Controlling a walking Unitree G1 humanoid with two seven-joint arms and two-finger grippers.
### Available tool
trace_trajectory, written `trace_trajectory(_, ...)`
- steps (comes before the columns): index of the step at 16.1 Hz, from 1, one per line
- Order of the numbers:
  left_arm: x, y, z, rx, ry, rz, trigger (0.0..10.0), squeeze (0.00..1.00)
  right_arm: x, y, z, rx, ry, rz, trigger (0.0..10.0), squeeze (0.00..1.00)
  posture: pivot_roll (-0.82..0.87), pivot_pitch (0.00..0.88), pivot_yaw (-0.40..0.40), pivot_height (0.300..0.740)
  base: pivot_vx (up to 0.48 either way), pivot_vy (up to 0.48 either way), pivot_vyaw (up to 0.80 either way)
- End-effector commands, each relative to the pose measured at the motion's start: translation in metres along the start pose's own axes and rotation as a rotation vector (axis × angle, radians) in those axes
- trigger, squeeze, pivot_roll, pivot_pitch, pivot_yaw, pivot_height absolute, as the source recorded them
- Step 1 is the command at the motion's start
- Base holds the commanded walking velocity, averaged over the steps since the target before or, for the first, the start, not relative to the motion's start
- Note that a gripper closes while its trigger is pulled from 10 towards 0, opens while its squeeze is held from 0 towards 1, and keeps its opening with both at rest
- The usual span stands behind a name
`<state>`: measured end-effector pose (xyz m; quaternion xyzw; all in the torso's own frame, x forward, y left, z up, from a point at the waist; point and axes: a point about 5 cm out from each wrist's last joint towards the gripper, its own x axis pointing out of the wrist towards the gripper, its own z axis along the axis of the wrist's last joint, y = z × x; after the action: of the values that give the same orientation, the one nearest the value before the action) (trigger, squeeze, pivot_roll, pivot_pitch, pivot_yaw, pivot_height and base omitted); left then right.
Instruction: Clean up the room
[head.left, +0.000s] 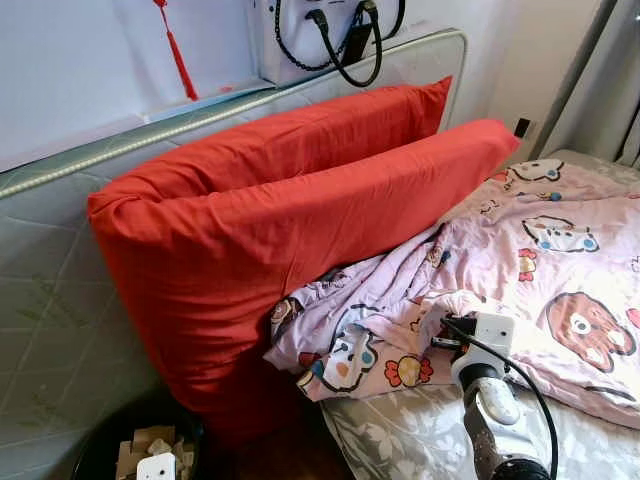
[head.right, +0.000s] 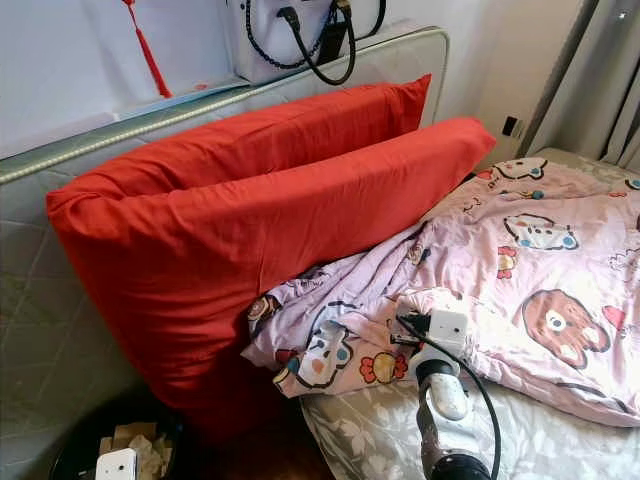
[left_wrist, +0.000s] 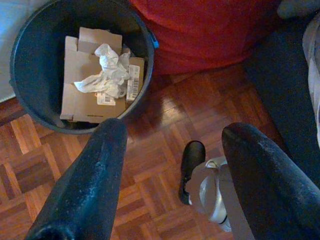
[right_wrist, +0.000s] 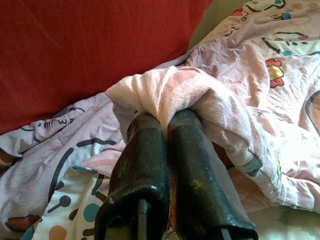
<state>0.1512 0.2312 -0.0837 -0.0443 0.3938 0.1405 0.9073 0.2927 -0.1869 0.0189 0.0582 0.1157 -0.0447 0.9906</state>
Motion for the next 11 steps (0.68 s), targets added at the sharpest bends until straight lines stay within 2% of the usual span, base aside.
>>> trace_trajectory(1, -0.0015, 0.0048, -0.0031, 0.008, 0.008, 0.009, 10.0, 0.00, 0.0014, 0.0048, -0.0004, -0.006, 0.011, 0.015, 10.0, 0.00, 0.08, 0.000, 0.013, 0.740, 0.000, 0.000, 0.00)
trace_trajectory(11, -0.0017, 0.0019, -0.0047, 0.022, 0.014, -0.003, 10.0, 0.00, 0.0012, 0.0055, -0.0001, -0.010, 0.005, 0.019, 10.0, 0.00, 0.07, 0.000, 0.015, 0.740, -0.024, 0.000, 0.00)
